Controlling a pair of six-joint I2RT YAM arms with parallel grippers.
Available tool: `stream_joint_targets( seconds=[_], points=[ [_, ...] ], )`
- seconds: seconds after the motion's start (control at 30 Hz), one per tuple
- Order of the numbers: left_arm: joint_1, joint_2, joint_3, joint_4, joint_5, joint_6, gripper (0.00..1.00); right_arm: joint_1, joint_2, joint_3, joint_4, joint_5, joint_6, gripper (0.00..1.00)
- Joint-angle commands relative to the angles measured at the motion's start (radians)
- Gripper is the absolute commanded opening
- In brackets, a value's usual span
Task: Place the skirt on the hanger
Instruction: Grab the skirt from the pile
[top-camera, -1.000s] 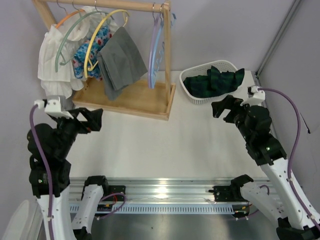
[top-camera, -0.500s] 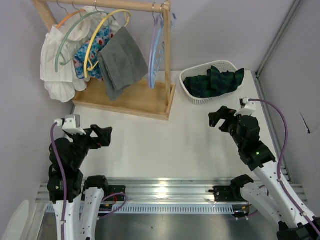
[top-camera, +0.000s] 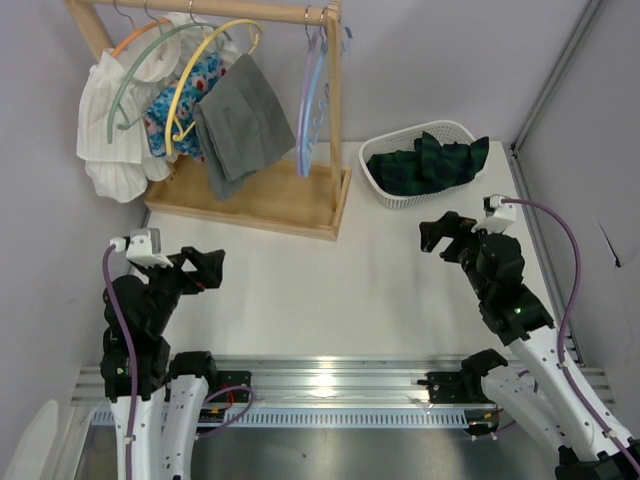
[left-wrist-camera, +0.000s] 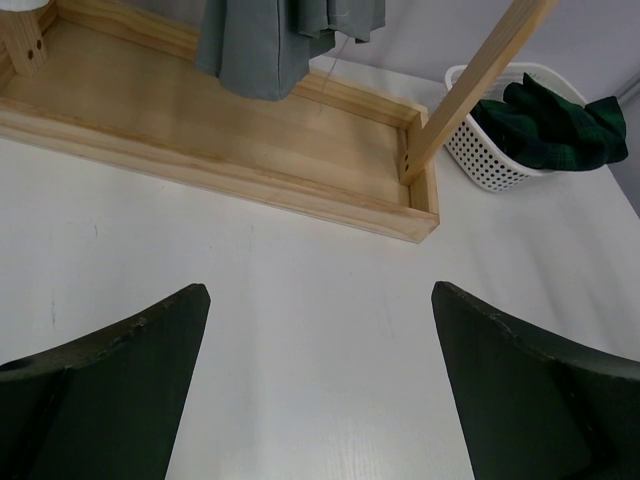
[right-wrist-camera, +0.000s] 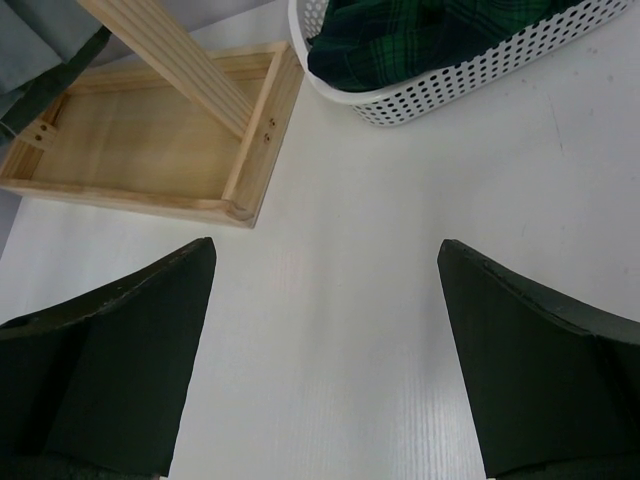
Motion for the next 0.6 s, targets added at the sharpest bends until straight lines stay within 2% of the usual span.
stream_joint_targets(
  seconds=[0.0, 0.27, 0.37, 0.53, 0.57],
  points=[
    [-0.004, 0.017, -0.010, 0.047, -0.009, -0.016, 1.00, 0.003, -0.002, 0.012, 0.039, 0.041, -0.020, 0.99],
    [-0.013, 0.034, -0.027, 0.067, -0.025, -0.010, 1.00, 0.002, 0.073, 0.049, 0.022, 0.040, 0.035, 0.99],
    [-0.011, 0.043, -0.032, 0.083, 0.017, -0.008, 0.99, 0.002, 0.098, 0.053, 0.033, 0.037, 0.045, 0.99],
    [-0.011, 0.063, -0.029, 0.101, 0.101, 0.004, 0.93, -0.012, 0.175, 0.062, 0.050, 0.078, 0.034, 0.99],
    [-0.013, 0.078, -0.027, 0.098, 0.122, 0.006, 0.89, -0.024, 0.193, 0.087, 0.042, 0.081, 0.054, 0.99]
  ],
)
